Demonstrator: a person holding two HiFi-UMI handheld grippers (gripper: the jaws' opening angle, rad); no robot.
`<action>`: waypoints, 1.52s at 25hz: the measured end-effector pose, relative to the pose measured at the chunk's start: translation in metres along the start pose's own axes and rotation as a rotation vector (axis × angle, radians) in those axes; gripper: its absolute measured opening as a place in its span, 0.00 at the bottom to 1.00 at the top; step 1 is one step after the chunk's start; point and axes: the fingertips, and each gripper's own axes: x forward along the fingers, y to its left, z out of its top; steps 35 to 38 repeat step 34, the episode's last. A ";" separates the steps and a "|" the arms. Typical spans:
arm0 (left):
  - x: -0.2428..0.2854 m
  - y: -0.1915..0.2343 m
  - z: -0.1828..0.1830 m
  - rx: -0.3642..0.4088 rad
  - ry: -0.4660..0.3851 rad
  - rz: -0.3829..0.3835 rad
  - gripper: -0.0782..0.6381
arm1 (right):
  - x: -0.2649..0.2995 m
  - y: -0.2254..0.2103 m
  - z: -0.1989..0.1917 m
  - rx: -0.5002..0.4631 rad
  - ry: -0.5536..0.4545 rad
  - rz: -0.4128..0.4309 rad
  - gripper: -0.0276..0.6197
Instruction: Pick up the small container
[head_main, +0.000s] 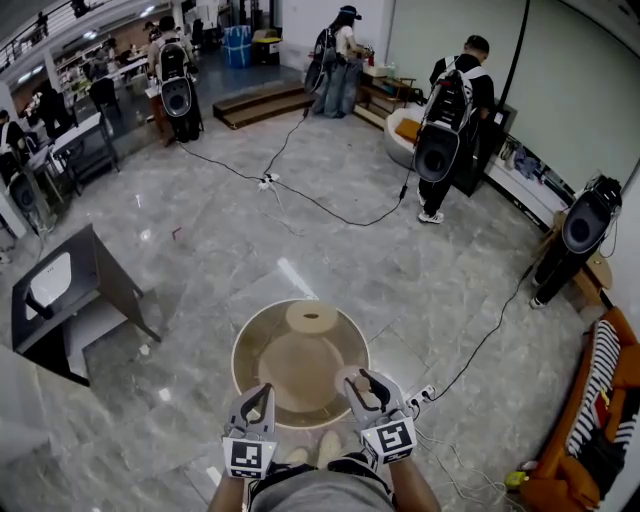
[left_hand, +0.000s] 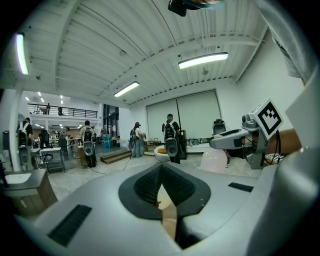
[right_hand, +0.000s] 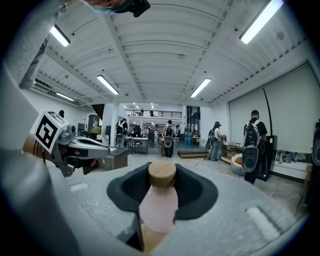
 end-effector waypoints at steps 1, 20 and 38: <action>-0.001 0.000 0.001 0.002 -0.004 0.004 0.13 | -0.002 0.000 0.000 0.000 0.002 0.000 0.25; 0.016 -0.008 0.003 -0.006 -0.006 0.023 0.13 | -0.002 -0.013 -0.009 0.001 0.013 0.020 0.25; 0.030 -0.010 0.004 -0.012 0.003 0.027 0.13 | 0.012 -0.020 -0.007 -0.009 0.013 0.052 0.25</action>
